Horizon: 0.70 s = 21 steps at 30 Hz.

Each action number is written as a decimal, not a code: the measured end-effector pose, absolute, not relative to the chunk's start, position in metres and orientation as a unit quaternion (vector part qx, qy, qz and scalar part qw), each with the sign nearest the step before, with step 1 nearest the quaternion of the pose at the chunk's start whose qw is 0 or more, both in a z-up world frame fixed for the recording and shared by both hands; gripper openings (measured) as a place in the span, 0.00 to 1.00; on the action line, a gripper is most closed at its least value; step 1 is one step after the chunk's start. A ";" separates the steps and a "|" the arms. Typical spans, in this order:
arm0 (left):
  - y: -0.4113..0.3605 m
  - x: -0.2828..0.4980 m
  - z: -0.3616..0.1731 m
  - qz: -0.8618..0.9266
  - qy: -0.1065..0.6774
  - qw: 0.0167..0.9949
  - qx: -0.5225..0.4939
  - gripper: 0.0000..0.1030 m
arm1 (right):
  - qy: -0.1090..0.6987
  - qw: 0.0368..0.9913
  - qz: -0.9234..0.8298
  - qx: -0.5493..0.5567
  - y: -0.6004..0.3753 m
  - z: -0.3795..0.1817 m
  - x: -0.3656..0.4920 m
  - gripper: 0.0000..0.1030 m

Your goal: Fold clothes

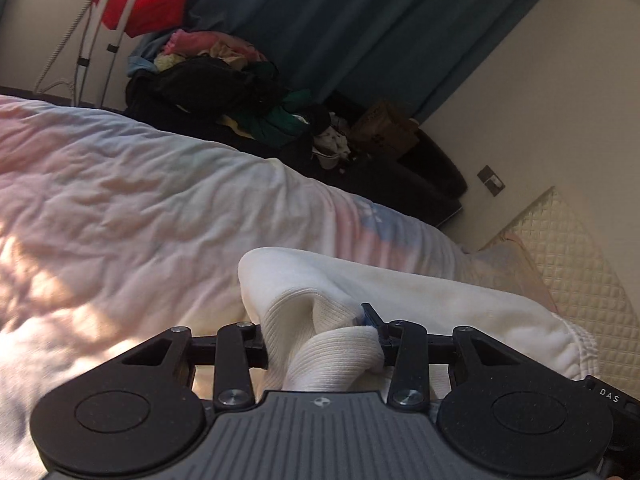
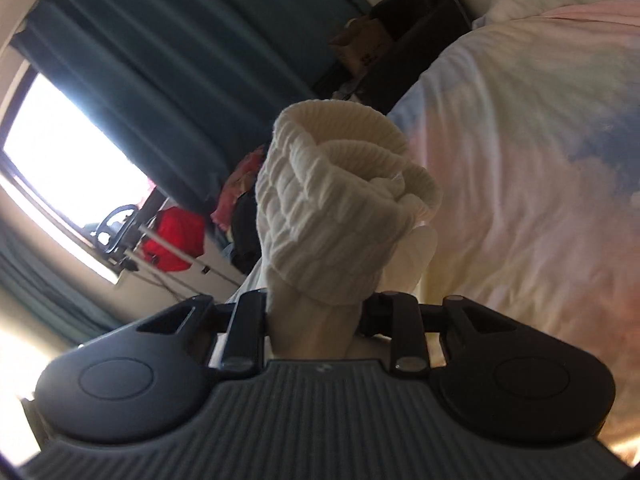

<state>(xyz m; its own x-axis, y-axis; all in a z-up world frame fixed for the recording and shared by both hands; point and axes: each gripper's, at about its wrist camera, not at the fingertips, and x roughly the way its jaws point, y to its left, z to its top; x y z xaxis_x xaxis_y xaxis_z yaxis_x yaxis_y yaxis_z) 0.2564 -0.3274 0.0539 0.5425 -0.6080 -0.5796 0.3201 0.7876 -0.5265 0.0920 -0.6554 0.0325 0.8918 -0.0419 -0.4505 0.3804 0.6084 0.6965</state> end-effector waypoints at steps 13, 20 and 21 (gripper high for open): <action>-0.397 0.270 -0.059 -0.338 0.371 0.857 -0.120 0.40 | 0.202 0.839 -0.170 0.476 -0.713 -0.101 0.065 0.29; -0.372 0.231 -0.098 -0.336 0.367 0.866 -0.049 0.49 | 0.237 0.839 -0.198 0.448 -0.674 -0.146 0.043 0.36; -0.368 0.223 -0.100 -0.332 0.363 0.870 -0.040 0.51 | 0.247 0.836 -0.202 0.448 -0.670 -0.150 0.040 0.39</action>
<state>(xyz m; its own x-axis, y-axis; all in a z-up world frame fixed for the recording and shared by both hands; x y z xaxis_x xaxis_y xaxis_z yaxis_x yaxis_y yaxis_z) 0.2231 -0.3678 -0.0998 0.5164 -0.6060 -0.6050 0.5477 0.7769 -0.3107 0.0402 -0.6703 -0.1499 0.7969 -0.1161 -0.5928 0.5578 0.5180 0.6485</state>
